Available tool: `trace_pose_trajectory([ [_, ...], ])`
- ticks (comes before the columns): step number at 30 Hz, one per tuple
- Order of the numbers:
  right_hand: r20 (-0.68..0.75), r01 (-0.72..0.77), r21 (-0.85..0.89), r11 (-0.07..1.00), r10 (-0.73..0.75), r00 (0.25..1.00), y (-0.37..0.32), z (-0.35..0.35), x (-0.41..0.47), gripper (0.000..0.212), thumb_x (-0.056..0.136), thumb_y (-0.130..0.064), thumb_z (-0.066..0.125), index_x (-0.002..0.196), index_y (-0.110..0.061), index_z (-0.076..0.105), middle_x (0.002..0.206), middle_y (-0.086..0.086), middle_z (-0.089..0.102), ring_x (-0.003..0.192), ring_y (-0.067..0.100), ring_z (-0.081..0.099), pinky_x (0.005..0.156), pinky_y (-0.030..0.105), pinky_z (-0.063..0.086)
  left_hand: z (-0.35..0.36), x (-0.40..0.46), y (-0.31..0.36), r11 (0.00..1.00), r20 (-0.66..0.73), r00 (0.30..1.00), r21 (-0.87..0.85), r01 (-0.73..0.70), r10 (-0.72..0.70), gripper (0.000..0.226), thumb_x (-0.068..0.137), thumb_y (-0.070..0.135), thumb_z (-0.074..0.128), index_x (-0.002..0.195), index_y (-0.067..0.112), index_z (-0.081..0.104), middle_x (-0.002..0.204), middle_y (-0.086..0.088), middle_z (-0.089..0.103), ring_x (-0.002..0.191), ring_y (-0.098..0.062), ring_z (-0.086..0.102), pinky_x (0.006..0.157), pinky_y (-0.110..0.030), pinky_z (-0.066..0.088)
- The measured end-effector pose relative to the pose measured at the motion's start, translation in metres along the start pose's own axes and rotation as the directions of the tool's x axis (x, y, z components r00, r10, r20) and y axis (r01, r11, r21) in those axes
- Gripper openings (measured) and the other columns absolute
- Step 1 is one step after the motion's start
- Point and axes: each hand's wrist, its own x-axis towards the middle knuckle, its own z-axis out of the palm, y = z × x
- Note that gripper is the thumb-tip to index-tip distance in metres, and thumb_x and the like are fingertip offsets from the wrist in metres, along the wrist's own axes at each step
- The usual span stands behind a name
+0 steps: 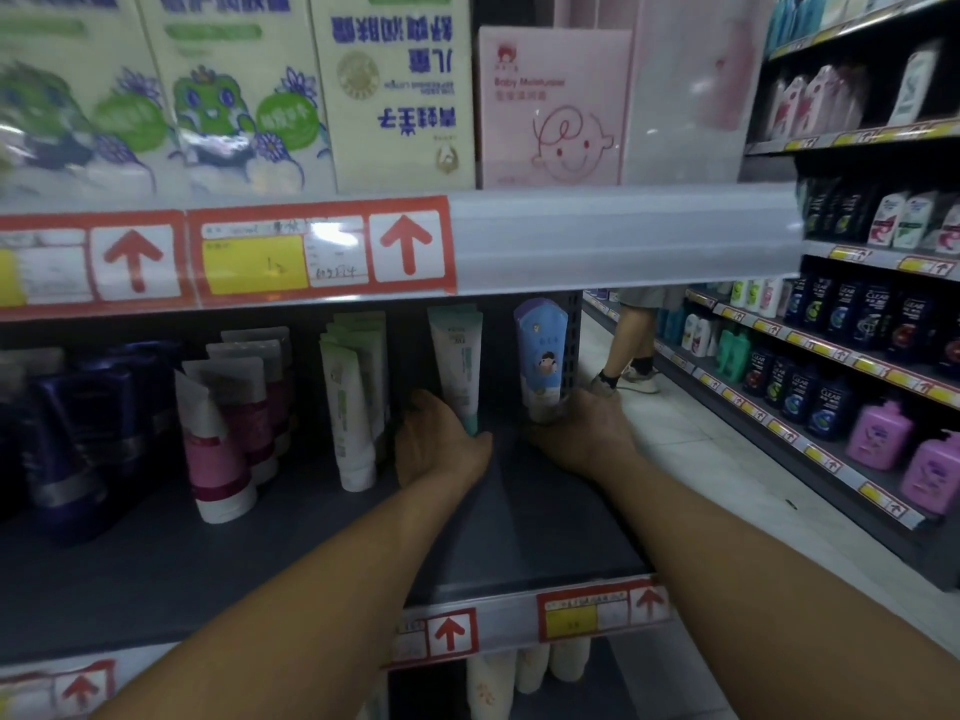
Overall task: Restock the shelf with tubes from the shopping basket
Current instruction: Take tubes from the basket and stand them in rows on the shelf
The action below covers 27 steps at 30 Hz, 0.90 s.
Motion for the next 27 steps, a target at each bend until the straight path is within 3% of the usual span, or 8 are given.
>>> trace_pose_trajectory([
  [2,0.034,0.017,-0.051,0.999,-0.016,0.999,-0.004,-0.006,-0.011,0.067,0.085,-0.060,0.070,0.134,-0.015,0.060,0.130,0.011,0.062,0.120,0.030,0.057,0.102,0.041,0.047,-0.004,-0.009,-0.002,1.000,0.028,1.000,-0.010,-0.013,0.014,0.090,0.080,0.044,0.085,0.143,0.006,0.034,0.143,-0.015,0.053,0.131,-0.033,0.055,0.101,-0.042,0.052],
  [4,0.069,0.011,-0.080,0.997,-0.006,0.998,-0.008,-0.010,-0.024,0.068,0.080,-0.064,0.067,0.132,-0.020,0.060,0.128,0.008,0.064,0.116,0.028,0.059,0.096,0.038,0.050,-0.012,-0.022,-0.005,0.999,0.043,0.998,0.005,-0.039,0.039,0.087,0.081,0.045,0.084,0.142,0.006,0.036,0.142,-0.015,0.052,0.131,-0.033,0.054,0.103,-0.041,0.051],
  [8,0.090,0.023,-0.097,0.995,-0.015,0.996,-0.023,-0.019,-0.061,0.040,0.087,-0.038,0.065,0.121,-0.017,0.062,0.119,0.007,0.066,0.109,0.026,0.065,0.081,0.034,0.054,-0.032,-0.054,-0.015,0.993,0.113,0.986,-0.009,-0.119,0.119,0.062,0.088,0.040,0.075,0.136,0.009,0.049,0.138,-0.013,0.052,0.127,-0.030,0.053,0.103,-0.040,0.050],
  [12,-0.023,0.082,-0.154,0.985,-0.087,0.996,-0.046,-0.019,-0.103,0.037,0.088,-0.037,0.063,0.115,-0.012,0.061,0.116,0.012,0.062,0.110,0.031,0.060,0.077,0.036,0.052,-0.061,-0.088,-0.025,0.975,0.175,0.959,-0.031,-0.221,0.223,0.044,0.092,0.034,0.067,0.131,0.015,0.057,0.134,-0.007,0.057,0.122,-0.025,0.056,0.101,-0.036,0.050],
  [15,-0.103,0.163,-0.137,0.977,-0.178,0.979,-0.062,-0.016,-0.134,0.030,0.085,-0.033,0.060,0.106,-0.011,0.061,0.110,0.014,0.059,0.107,0.033,0.057,0.075,0.039,0.053,-0.090,-0.111,-0.037,0.953,0.122,0.945,-0.065,-0.297,0.303,0.025,0.090,0.031,0.064,0.113,0.020,0.061,0.122,-0.005,0.065,0.109,-0.023,0.061,0.091,-0.036,0.054],
  [18,-0.193,0.238,-0.134,0.962,-0.261,0.946,-0.074,-0.010,-0.166,0.024,0.084,-0.031,0.059,0.101,-0.013,0.059,0.106,0.009,0.058,0.102,0.027,0.055,0.078,0.042,0.055,-0.112,-0.133,-0.059,0.932,0.044,0.932,-0.068,-0.356,0.359,0.032,0.088,0.028,0.063,0.118,0.019,0.063,0.118,-0.005,0.066,0.109,-0.021,0.061,0.085,-0.032,0.052],
  [23,-0.285,0.358,-0.134,0.924,-0.382,0.879,-0.093,0.011,-0.215,0.017,0.085,-0.024,0.062,0.100,-0.016,0.064,0.101,0.002,0.058,0.098,0.020,0.054,0.079,0.036,0.052,-0.144,-0.166,-0.106,0.900,-0.018,0.900,0.001,-0.436,0.436,0.023,0.088,0.027,0.063,0.110,0.025,0.058,0.103,0.006,0.056,0.098,-0.015,0.053,0.076,-0.027,0.038],
  [27,-0.265,0.460,-0.156,0.874,-0.486,0.833,-0.111,0.038,-0.253,0.014,0.086,-0.025,0.062,0.099,-0.019,0.063,0.099,-0.001,0.057,0.096,0.016,0.052,0.077,0.033,0.051,-0.162,-0.193,-0.148,0.887,-0.043,0.886,0.036,-0.461,0.463,0.015,0.090,0.028,0.062,0.105,0.026,0.057,0.098,0.006,0.059,0.097,-0.016,0.057,0.073,-0.028,0.039],
])
